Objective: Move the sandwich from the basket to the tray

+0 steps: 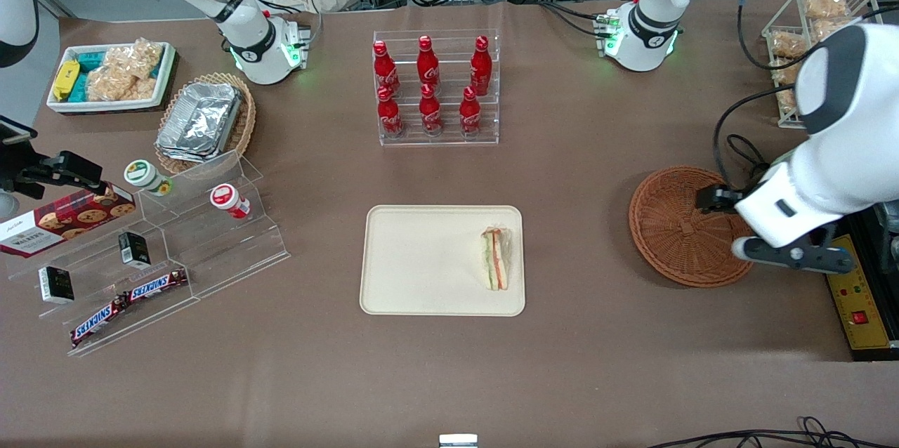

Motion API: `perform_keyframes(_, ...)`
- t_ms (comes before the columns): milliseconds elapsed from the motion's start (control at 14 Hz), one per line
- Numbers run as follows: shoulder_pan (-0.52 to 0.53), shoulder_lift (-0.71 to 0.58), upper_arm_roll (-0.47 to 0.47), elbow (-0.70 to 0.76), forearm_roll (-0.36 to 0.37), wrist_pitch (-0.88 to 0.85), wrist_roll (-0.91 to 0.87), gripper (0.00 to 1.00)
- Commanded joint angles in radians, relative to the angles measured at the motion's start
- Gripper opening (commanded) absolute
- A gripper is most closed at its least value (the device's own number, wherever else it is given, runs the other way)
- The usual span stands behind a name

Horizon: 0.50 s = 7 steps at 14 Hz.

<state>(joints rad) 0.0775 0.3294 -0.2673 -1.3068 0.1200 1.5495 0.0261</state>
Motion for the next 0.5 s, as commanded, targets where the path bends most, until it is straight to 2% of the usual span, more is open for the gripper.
perform_keyframes(0,0.033,-0.061,-0.001,-0.029,0.012,-0.015,0.113,0.99)
perform_keyframes(143,0.05,-0.066,-0.001,-0.029,0.075,-0.019,0.107,0.99)
perform_keyframes(286,0.056,-0.066,-0.003,-0.029,0.081,-0.019,0.104,0.99)
perform_keyframes(429,0.056,-0.066,-0.004,-0.032,0.081,-0.019,0.022,0.99)
